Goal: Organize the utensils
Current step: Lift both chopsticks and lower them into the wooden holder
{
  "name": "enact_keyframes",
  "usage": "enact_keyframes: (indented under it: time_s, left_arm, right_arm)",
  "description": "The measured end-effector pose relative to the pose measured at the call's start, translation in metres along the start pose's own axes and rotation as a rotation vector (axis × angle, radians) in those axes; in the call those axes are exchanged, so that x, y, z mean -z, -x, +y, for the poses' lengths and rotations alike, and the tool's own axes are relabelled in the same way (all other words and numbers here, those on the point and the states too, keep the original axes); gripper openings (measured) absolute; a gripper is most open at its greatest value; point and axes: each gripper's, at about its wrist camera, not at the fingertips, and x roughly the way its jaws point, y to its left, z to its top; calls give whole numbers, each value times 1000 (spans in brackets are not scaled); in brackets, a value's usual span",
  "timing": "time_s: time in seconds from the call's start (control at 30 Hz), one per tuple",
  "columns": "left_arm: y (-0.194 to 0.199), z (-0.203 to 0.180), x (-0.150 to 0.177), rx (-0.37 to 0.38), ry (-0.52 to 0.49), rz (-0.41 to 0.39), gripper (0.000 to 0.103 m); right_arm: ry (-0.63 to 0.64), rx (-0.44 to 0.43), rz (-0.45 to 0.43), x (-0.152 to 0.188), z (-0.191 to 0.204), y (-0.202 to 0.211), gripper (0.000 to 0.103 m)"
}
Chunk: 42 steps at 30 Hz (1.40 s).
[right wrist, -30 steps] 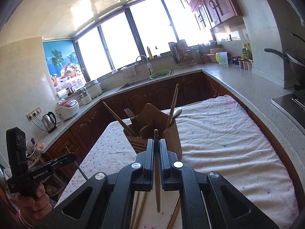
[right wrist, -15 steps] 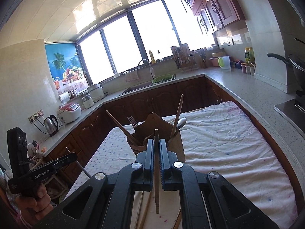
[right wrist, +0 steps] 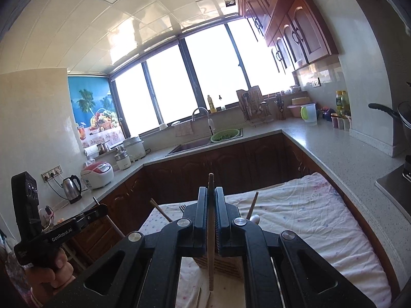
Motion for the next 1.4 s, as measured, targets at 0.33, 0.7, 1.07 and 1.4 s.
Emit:
enact_keyframes:
  time_s: [0.33, 0.7, 1.07, 1.4]
  left_arm:
    - [-60, -5, -28, -26, 29, -65, 4]
    - [-109, 5, 35, -48, 51, 84, 4]
    - [-118, 16, 58, -63, 51, 133, 5]
    - [-118, 17, 57, -60, 66, 151, 6]
  right_arm:
    - [-22, 44, -80, -37, -14, -43, 5]
    - [-38, 74, 24, 14, -36, -78, 5]
    - [-68, 81, 136, 52, -46, -100, 5]
    - [-68, 90, 148, 49, -43, -101, 6]
